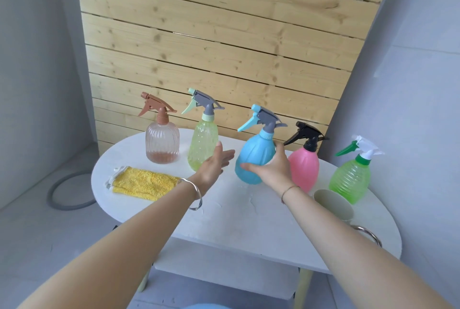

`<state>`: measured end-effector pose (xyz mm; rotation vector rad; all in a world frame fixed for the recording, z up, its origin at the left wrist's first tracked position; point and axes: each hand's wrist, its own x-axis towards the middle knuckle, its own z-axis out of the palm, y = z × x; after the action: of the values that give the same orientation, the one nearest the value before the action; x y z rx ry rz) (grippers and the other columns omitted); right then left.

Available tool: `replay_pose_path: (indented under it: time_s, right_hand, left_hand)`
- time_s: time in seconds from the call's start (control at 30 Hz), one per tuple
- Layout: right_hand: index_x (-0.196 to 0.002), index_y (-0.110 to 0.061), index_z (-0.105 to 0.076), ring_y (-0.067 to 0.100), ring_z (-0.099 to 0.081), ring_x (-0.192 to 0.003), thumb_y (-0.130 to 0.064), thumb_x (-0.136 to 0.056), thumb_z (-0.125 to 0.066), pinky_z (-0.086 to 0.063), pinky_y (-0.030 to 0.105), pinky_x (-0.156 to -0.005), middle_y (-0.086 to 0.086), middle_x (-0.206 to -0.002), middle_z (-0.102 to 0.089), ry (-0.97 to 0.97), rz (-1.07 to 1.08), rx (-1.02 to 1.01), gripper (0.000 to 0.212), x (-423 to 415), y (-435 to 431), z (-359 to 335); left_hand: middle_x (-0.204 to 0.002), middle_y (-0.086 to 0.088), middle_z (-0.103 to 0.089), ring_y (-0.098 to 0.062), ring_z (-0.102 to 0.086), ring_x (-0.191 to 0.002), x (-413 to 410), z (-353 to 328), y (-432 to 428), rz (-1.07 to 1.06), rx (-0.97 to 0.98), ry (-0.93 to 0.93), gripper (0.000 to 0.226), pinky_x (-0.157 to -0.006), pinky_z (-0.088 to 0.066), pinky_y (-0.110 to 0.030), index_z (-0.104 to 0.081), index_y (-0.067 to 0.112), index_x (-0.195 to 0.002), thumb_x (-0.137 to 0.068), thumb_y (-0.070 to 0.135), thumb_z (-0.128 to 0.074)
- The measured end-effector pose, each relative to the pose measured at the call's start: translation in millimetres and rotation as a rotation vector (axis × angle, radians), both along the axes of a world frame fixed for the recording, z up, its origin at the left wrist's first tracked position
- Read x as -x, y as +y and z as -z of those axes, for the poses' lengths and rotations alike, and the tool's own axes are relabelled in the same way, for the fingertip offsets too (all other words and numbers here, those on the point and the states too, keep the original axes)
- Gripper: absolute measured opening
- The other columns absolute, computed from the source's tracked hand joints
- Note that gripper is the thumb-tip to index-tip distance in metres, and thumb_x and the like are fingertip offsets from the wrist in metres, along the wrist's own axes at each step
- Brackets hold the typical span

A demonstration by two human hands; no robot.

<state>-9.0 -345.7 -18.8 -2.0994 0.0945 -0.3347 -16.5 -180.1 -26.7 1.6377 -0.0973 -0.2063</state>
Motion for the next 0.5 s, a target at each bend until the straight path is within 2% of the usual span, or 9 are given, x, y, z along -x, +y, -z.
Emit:
replay_pose_path:
  time_s: [0.17,0.33,0.5]
  right_hand:
    - [-0.123,-0.025,-0.04,0.02,-0.058,-0.103,-0.041,-0.048,-0.09,-0.05,0.039,-0.086,-0.002,-0.116,-0.055,0.018,0.07,-0.006,0.091,-31,15,5]
    - [-0.123,-0.024,-0.039,0.025,-0.057,-0.105,-0.046,-0.05,-0.088,-0.05,0.04,-0.084,0.001,-0.113,-0.051,0.066,0.151,0.103,0.09,-39,21,21]
    - [-0.123,-0.019,-0.036,0.029,-0.05,-0.11,-0.05,-0.051,-0.087,-0.044,0.035,-0.078,0.005,-0.113,-0.045,0.031,0.214,0.156,0.093,-35,27,26]
  left_hand:
    - [-0.153,-0.001,-0.037,-0.019,-0.038,-0.138,-20,2,-13,-0.015,0.045,0.057,0.069,-0.112,-0.027,-0.032,-0.035,0.012,-0.148,-0.101,0.054,-0.007]
    - [-0.156,0.001,-0.031,-0.017,-0.032,-0.142,-31,16,-18,-0.004,0.061,0.108,0.073,-0.117,-0.022,-0.031,-0.028,0.01,-0.151,-0.099,0.057,-0.005]
    - [-0.155,0.0,-0.033,-0.016,-0.029,-0.143,-35,27,-25,-0.027,0.052,0.091,0.074,-0.121,-0.017,-0.036,-0.032,0.016,-0.15,-0.098,0.06,-0.004]
